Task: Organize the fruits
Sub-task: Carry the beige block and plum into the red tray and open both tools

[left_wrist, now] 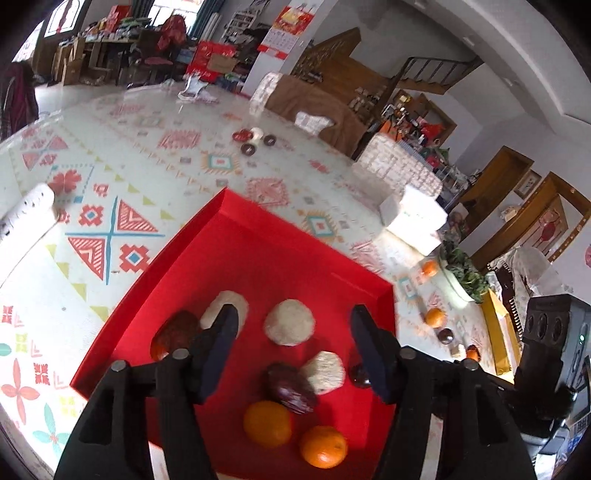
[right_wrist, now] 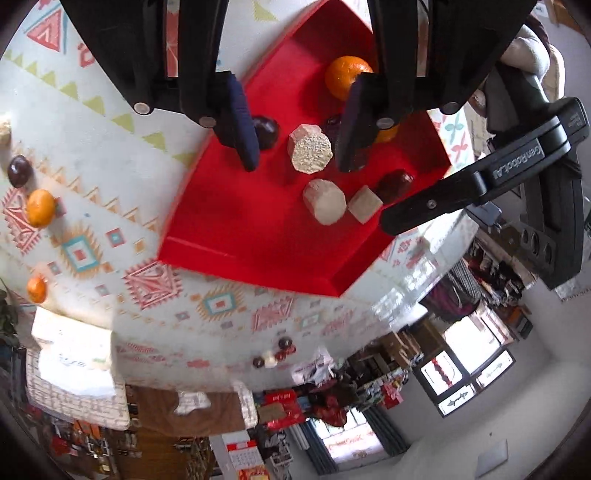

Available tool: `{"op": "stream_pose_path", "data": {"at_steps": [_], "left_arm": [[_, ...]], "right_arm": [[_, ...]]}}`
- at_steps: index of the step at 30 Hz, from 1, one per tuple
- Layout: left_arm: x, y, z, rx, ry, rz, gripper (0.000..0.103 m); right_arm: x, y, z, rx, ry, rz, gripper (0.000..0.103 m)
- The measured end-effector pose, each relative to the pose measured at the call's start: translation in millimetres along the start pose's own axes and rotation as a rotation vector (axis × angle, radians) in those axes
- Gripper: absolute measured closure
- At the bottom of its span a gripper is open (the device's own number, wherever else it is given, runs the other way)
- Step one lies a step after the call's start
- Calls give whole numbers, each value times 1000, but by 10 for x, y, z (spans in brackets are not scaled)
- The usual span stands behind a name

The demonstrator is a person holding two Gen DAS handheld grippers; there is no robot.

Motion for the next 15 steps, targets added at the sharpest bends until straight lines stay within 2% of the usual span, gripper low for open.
{"op": "stream_pose_path", "data": {"at_steps": [5, 8, 12, 15], "left_arm": [[21, -204, 321, 31, 54, 33, 34], [67, -307, 571, 51, 93, 41, 32], [181, -398, 934, 79, 149, 39, 28], [287, -401, 1167, 110, 185, 24, 27]], "right_arm": [[55, -361, 155, 17, 21, 74, 39], [133, -596, 311, 47, 41, 117, 36], [276, -1053, 711, 110, 100, 206, 23], [388, -1351, 1069, 154, 164, 259, 20]]}}
Point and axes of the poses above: each gripper's, at about its wrist camera, not at the fingertips, and y roughly the way its jaws point, z to its right, x to its underside, the point moved 2 cm from there along y, roughly the way its jaws point, and after that the axes turned 6 degrees about y, right-handed, at the moved point
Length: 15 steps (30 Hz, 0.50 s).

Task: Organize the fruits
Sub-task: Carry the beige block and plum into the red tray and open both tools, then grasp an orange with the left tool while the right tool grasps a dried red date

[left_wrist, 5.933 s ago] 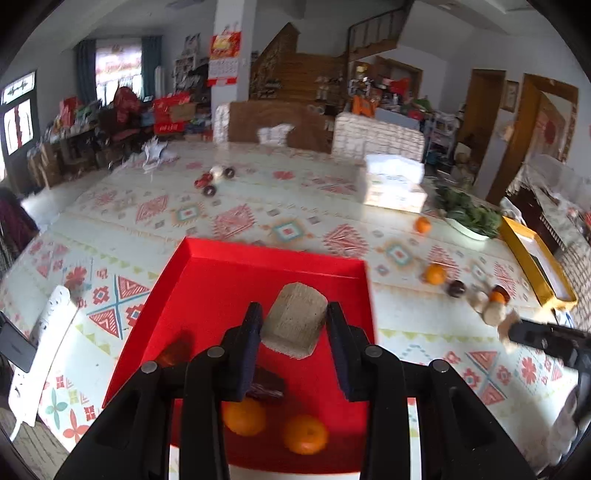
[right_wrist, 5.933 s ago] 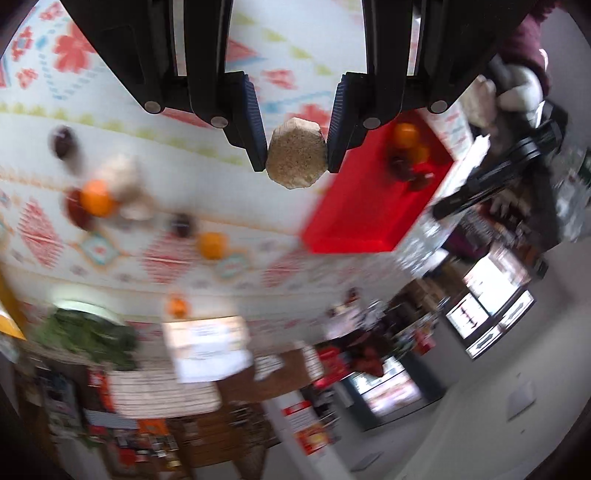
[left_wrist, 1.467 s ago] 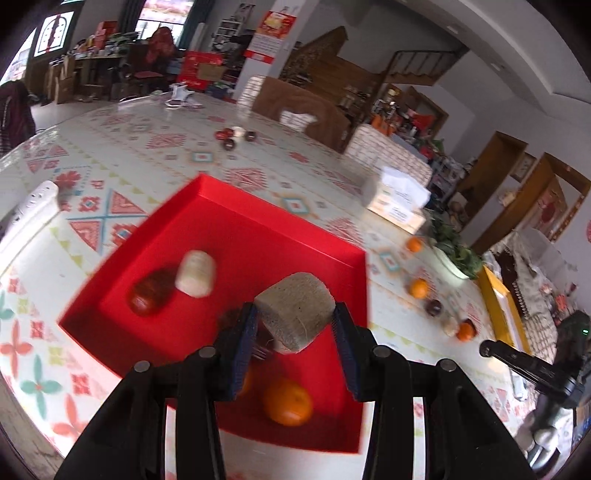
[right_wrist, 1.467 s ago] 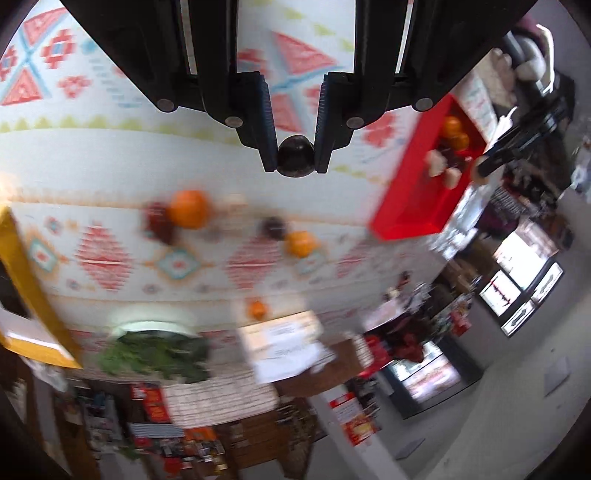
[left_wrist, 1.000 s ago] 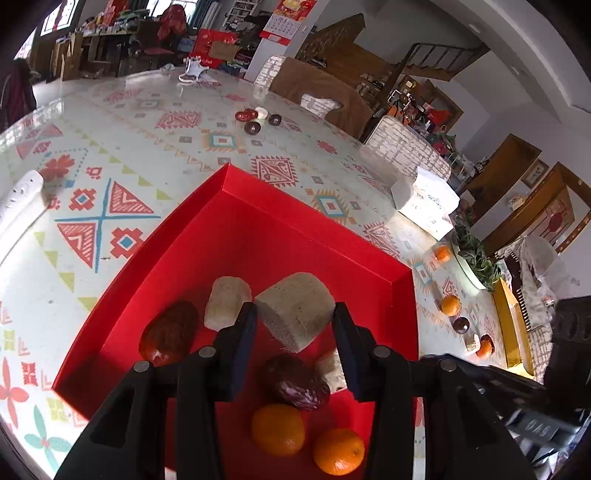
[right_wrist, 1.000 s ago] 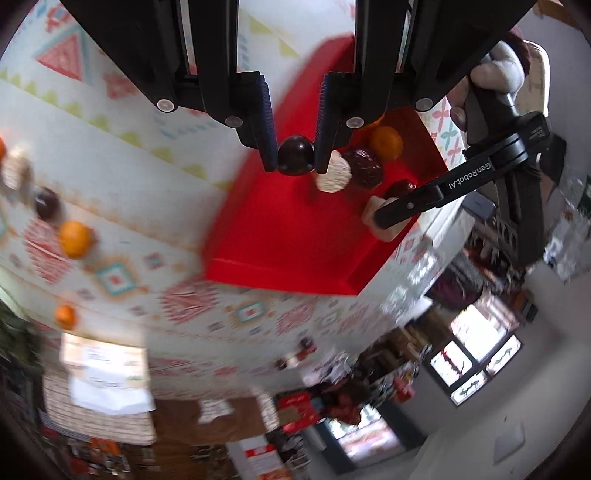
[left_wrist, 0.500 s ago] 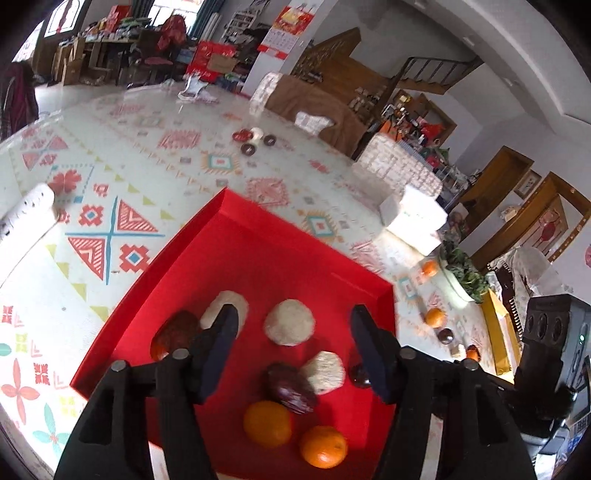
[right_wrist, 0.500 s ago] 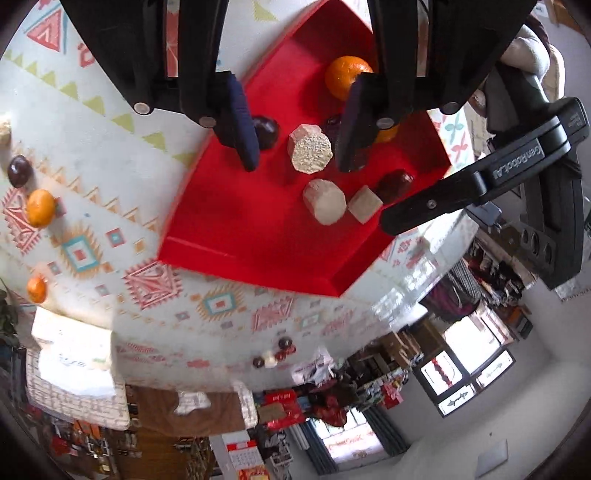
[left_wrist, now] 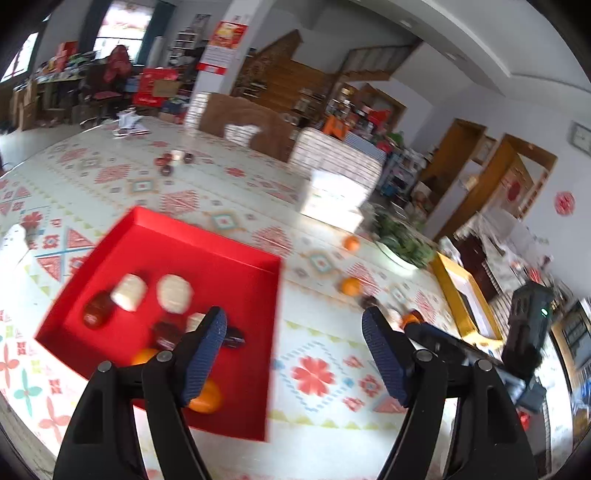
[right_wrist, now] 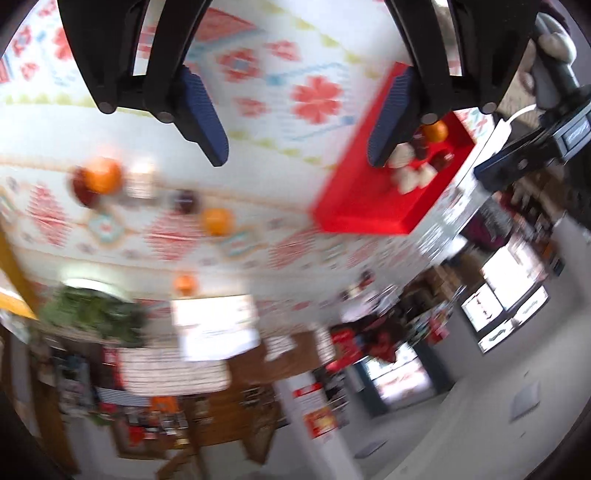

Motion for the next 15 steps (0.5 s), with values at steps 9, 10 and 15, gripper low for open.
{"op": "stream_pose_path", "data": {"at_steps": [9, 10, 15], "left_arm": [[266, 457, 718, 82, 83, -112, 27], [306, 523, 769, 87, 88, -128, 27], [504, 913, 981, 101, 105, -219, 27]], "right_arm": [[15, -605, 1207, 116, 194, 53, 20], [20, -628, 1280, 126, 203, 53, 20], [27, -569, 1483, 172, 185, 26, 21]]}}
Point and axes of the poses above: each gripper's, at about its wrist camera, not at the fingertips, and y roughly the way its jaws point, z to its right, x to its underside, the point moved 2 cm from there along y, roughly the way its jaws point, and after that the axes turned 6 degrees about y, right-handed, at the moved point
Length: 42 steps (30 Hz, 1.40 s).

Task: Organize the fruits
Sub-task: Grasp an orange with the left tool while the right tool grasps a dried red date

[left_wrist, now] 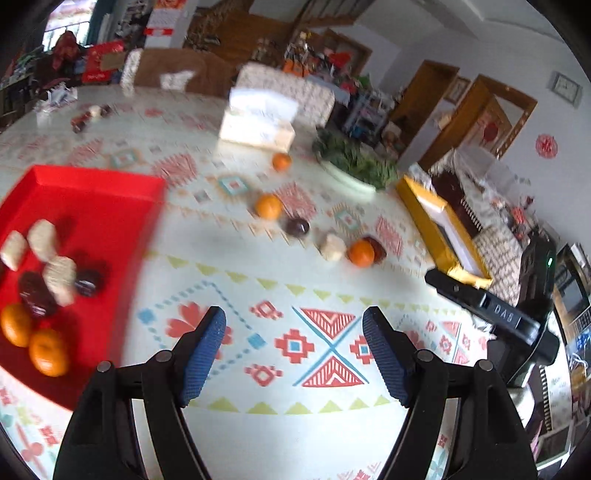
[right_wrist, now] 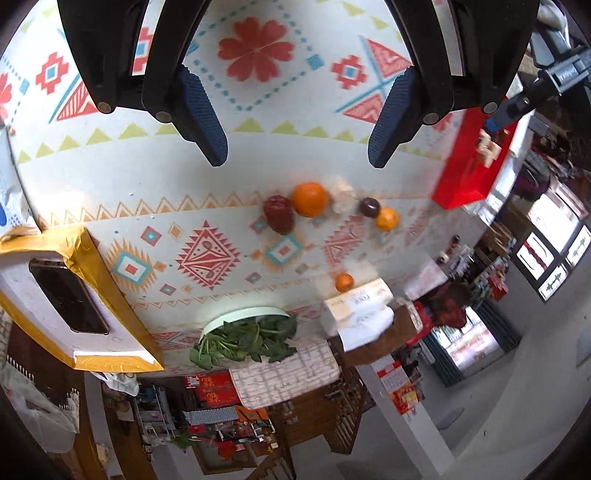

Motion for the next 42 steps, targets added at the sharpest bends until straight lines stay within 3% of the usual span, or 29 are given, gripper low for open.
{"op": "stream_pose_path", "data": {"at_steps": [4, 9, 13, 18, 25, 27, 29, 32, 34, 36, 42], "left_arm": [[16, 201, 55, 2, 12, -40, 27], [-41, 305, 3, -8, 8, -46, 27], [-168, 341, -79, -23, -15, -37, 27], [-555, 481, -244, -68, -54, -6, 27], [-928, 1064, -451, -77, -130, -76, 27], [-968, 1222, -453, -98, -117, -94, 27], [-1002, 1394, -451, -126, -102, -117, 33], [-1069, 1513, -387, -171, -36, -107, 48], [-1075, 1551, -343, -188, -4, -108, 63], [-1066, 1569, -298, -177, 19, -115, 71], [-1020, 1390, -295, -152, -3, -76, 72]], "right_arm": [[-105, 172, 30, 30, -13, -12, 30], [-370, 483, 44, 52, 8, -29, 49], [-462, 754, 32, 76, -5, -64, 50], [-413, 858, 33, 62, -17, -78, 50], [-426, 861, 54, 27, -45, -103, 52], [-429, 854, 108, -16, -22, -126, 60], [-436, 838, 145, -28, -7, -135, 61], [-447, 834, 200, -39, 15, -145, 61], [-454, 846, 243, -48, 38, -155, 61], [-470, 868, 302, -73, 77, -166, 61], [-498, 847, 365, -88, 110, -163, 61]]}}
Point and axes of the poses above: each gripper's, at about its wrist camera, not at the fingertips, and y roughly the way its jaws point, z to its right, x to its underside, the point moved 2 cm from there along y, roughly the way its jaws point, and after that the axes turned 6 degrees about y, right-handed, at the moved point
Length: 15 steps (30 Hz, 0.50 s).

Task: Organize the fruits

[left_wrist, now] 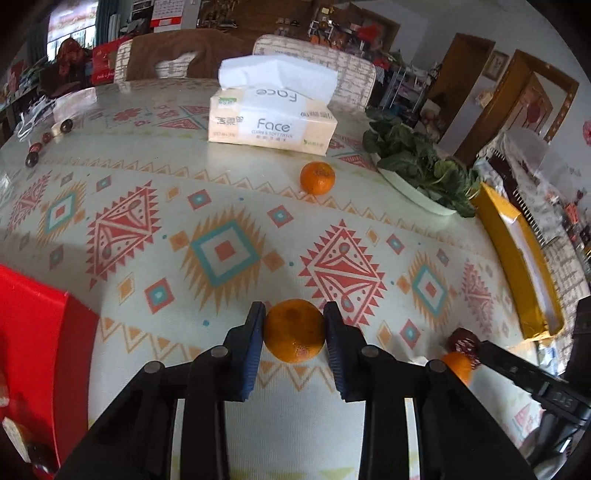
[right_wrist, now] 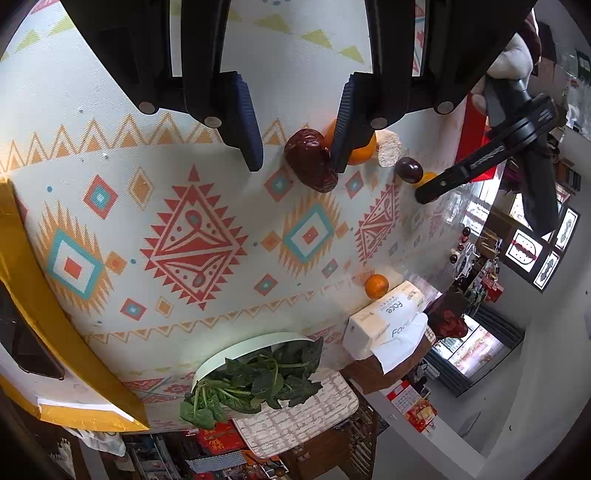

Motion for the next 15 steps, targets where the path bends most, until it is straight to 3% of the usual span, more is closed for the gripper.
{"op": "stream_pose_path", "data": {"at_steps": [10, 12, 15], "left_arm": [[348, -641, 26, 91, -30, 72, 72], [434, -741, 7, 87, -37, 85, 72], [584, -915, -72, 81, -67, 116, 72]], "right_arm": [[76, 118, -274, 137, -195, 68, 61], [93, 112, -300, 149, -217, 66, 73], [138, 110, -329, 164, -237, 60, 74]]}}
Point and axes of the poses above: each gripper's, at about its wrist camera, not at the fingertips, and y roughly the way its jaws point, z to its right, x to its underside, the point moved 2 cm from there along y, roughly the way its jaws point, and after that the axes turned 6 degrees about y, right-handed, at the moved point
